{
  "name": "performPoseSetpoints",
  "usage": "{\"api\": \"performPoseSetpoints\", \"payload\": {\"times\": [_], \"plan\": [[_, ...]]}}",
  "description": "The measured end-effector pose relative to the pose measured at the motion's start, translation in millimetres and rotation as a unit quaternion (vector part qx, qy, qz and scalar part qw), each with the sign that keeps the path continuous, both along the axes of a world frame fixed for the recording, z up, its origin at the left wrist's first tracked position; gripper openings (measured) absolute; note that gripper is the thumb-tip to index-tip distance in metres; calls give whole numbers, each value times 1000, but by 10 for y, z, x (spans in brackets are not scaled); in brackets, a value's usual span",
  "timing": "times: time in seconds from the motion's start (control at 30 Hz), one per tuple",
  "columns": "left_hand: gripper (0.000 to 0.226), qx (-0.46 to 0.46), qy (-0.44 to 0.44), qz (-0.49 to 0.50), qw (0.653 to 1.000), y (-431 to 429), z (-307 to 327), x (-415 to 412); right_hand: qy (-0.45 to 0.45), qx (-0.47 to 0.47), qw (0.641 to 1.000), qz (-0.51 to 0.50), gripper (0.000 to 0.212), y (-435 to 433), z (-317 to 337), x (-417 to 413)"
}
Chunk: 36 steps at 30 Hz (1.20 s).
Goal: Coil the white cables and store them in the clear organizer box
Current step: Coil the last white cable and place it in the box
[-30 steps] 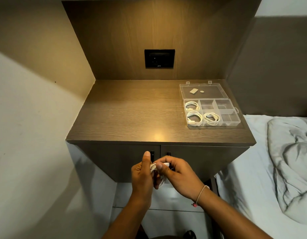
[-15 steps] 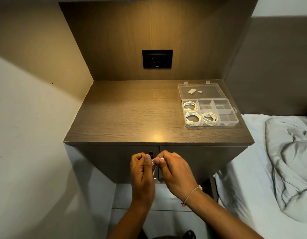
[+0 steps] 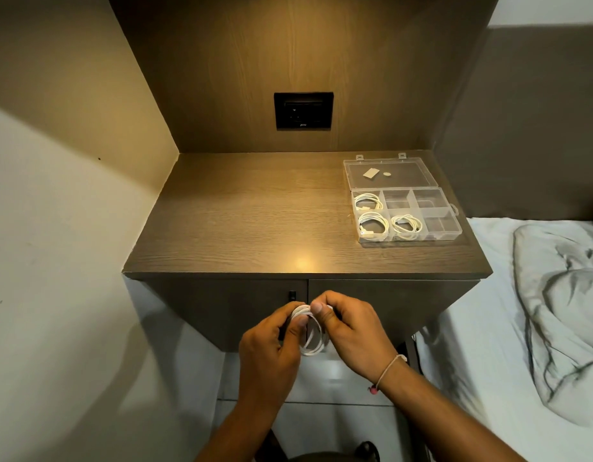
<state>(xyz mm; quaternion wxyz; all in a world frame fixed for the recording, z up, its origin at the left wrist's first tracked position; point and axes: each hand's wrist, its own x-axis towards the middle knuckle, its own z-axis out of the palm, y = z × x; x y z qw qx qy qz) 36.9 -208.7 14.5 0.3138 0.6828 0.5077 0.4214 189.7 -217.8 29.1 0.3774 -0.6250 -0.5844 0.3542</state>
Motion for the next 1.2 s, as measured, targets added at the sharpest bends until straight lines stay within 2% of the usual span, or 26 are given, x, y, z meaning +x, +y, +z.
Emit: {"api": "performPoseSetpoints", "payload": {"times": [0.1,0.2,0.33,0.43,0.53,0.7,0.83,0.97,1.07,1.2], "plan": [[22,-6,-15,-17,1000,2,75,8,15,-4,1000,22,22,10,16,92],[34,-14,-17,-33,999,2,130,44,117,-46,992,18,28,-20,11,92],[30,-28,-20,-20,999,-18,85,100,218,-72,970,-78,20,-61,-66,19],[27,-27,-17,-17,999,-43,35,105,249,-66,956,-140,27,-102,-115,-9],[15,-41,-21,-15,999,-68,-30,114,165,-5,967,-192,21,-166,-153,-25],[21,-54,-22,1,998,-122,-29,167,63,56,977,-196,9,-251,-210,-10],[26,-70,-34,6,997,-77,-24,159,-58,29,992,-105,49,-337,-197,-16],[29,-80,-23,-15,996,-74,-29,155,-204,11,979,-29,59,-307,-157,63],[23,-82,-13,-21,996,-101,-19,170,-250,-6,968,-4,50,-241,-108,125],[28,-69,9,-33,997,-98,-24,169,-265,-9,964,17,27,-165,-41,187]]}}
